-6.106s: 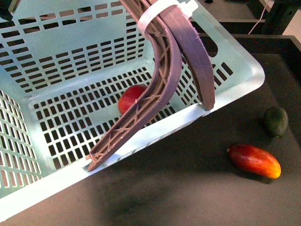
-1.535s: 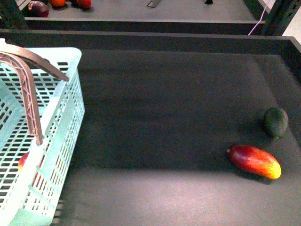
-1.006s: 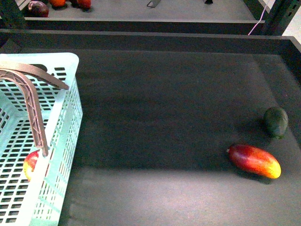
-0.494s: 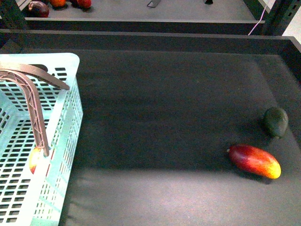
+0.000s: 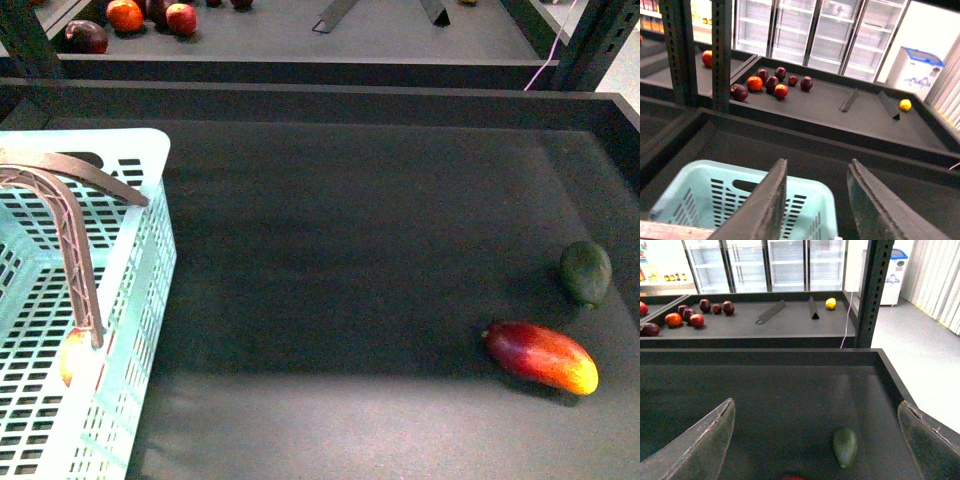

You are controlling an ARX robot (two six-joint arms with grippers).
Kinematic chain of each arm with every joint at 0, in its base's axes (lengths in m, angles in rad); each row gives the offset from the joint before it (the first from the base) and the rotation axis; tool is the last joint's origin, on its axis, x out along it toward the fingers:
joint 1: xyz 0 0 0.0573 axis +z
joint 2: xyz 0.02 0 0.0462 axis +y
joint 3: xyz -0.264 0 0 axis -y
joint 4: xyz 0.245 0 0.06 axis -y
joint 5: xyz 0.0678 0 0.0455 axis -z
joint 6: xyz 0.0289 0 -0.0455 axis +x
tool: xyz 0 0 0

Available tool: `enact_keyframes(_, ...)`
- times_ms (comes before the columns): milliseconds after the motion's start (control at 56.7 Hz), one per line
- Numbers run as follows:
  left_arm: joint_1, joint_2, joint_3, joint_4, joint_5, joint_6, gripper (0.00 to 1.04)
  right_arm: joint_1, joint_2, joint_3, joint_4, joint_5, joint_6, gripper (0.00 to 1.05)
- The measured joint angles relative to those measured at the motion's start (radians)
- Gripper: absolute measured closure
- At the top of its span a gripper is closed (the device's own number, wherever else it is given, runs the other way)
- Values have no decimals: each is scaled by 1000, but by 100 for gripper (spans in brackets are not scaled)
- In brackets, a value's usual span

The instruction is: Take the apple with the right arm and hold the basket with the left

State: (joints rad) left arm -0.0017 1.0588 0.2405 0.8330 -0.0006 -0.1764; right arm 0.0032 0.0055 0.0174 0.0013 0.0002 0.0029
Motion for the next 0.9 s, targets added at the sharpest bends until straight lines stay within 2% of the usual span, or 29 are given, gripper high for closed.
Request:
enact_keyframes(71,0,-47,-55,-15,2,103,85,0,0,0,0,0,0,9)
enact_keyframes(141,0,-106,-95,-39,1,136,102,0,0,0,0,0,0,9)
enact_keyframes(406,0,-312,-175,-161,1,161,101,0,0,0,0,0,0,9)
enact_keyframes(512,0,-330,-216,-130,1,162,101,0,0,0,0,0,0,9)
enact_keyframes(900,0,-573,-226,-354,1,165,101,0,0,0,0,0,0,9)
